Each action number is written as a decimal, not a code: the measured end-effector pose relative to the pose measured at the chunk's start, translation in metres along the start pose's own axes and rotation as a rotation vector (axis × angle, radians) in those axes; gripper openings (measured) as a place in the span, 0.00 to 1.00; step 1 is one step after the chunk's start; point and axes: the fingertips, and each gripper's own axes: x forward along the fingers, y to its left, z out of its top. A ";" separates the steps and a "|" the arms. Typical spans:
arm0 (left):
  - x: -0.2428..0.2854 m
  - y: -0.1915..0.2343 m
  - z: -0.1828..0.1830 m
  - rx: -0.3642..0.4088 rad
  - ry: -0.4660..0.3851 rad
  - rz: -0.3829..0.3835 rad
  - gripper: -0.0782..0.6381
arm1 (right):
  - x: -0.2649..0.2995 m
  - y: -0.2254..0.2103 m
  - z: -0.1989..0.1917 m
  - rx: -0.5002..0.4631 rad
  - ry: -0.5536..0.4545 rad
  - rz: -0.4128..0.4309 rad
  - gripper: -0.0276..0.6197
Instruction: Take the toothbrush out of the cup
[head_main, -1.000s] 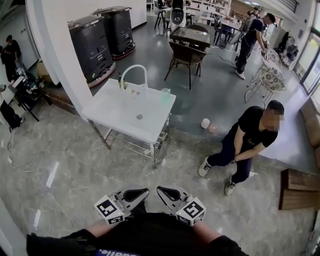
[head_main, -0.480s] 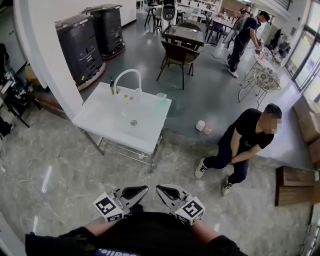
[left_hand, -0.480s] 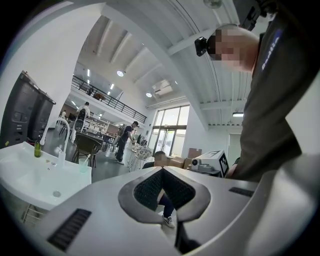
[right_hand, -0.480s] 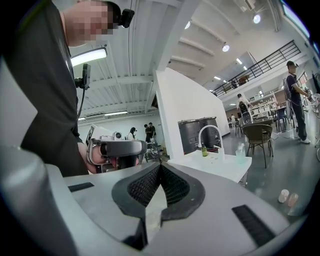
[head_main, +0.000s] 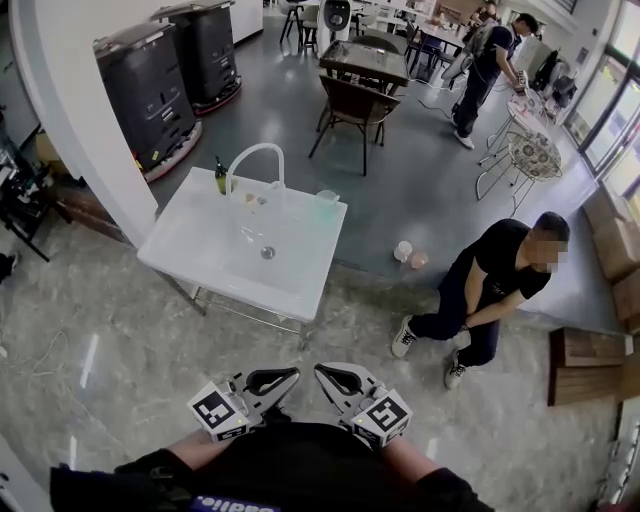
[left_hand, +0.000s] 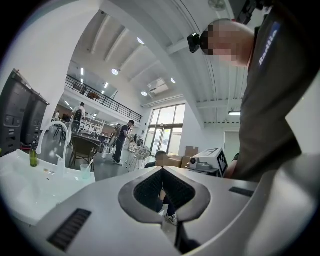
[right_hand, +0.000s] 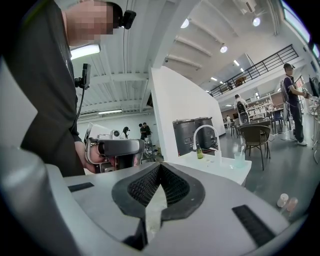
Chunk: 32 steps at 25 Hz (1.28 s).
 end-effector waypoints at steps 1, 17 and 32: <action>0.000 0.006 0.001 0.002 -0.001 -0.004 0.12 | 0.005 -0.003 0.001 -0.001 0.001 -0.004 0.06; -0.027 0.075 0.031 0.021 -0.051 -0.092 0.12 | 0.082 -0.018 0.025 0.001 0.009 -0.067 0.06; -0.014 0.104 0.027 -0.005 -0.022 -0.023 0.12 | 0.094 -0.057 0.030 0.016 0.009 -0.066 0.06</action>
